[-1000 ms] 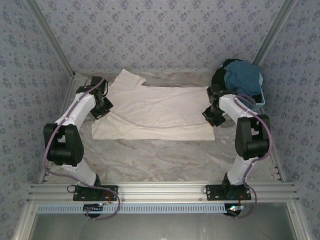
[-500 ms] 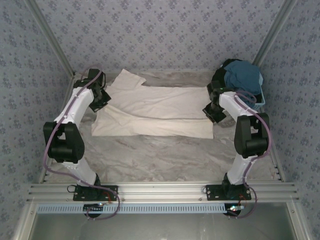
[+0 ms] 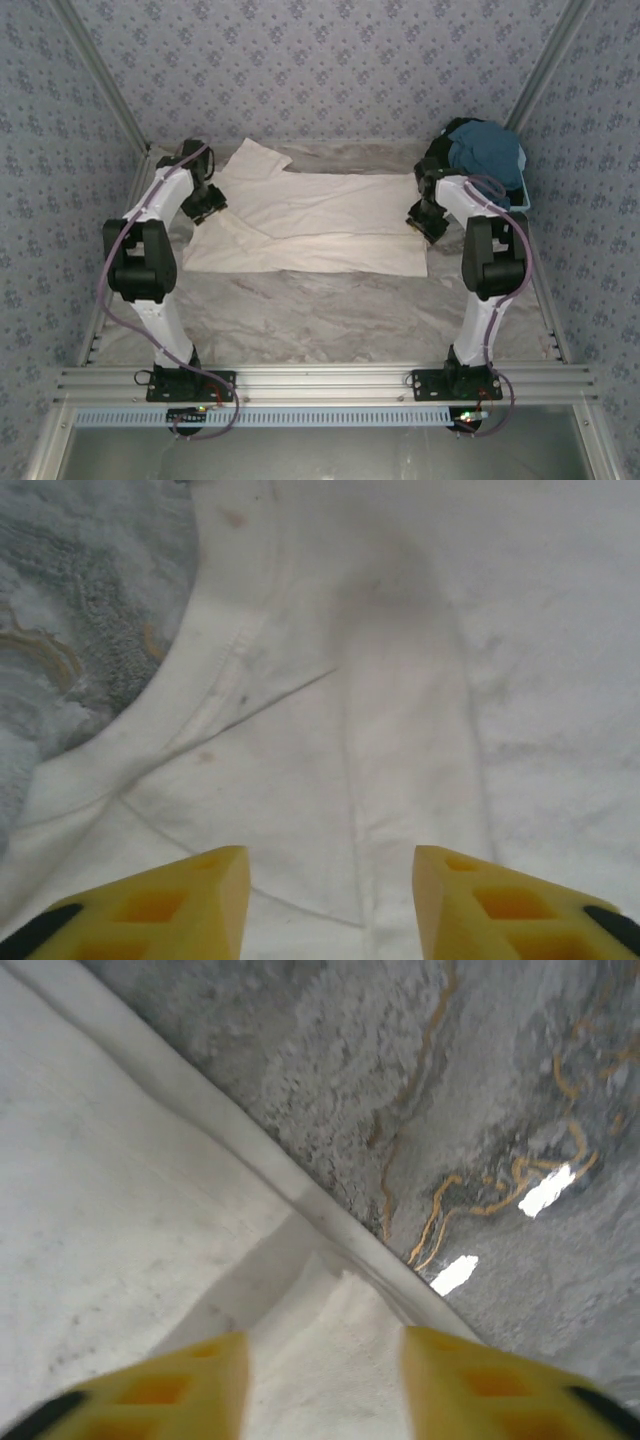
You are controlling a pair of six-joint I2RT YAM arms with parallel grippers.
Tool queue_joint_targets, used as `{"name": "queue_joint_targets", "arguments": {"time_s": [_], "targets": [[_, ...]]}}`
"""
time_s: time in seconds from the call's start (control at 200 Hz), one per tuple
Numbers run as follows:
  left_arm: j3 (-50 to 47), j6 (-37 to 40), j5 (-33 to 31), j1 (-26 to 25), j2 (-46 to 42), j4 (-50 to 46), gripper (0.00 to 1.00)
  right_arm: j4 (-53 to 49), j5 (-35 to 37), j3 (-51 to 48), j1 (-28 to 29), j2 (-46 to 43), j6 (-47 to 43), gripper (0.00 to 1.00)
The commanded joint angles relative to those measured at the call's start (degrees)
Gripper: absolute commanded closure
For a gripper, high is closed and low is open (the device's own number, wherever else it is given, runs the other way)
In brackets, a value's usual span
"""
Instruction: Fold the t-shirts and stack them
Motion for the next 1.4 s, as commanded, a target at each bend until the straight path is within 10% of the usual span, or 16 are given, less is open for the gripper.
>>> {"name": "queue_joint_targets", "arguments": {"time_s": [0.0,0.425,0.984,1.394], "targets": [[-2.69,1.01,-0.19,1.06,-6.52,-4.19,0.48,-3.22,2.28,0.34,-0.51,-5.75,-3.64,0.42],[-33.32,-7.63,13.95,12.68,-21.52,0.23,0.52,3.5,-6.9,-27.34,1.04,-24.41,0.1,0.46],[-36.32,-10.51,15.8,15.2,-15.63,11.86,0.55,12.81,-7.88,-29.0,-0.41,-14.09,-0.43,0.61],[-33.65,-8.63,9.08,15.38,-12.26,14.98,1.0,9.99,-2.66,-27.49,-0.33,-14.16,-0.42,1.0]]}}
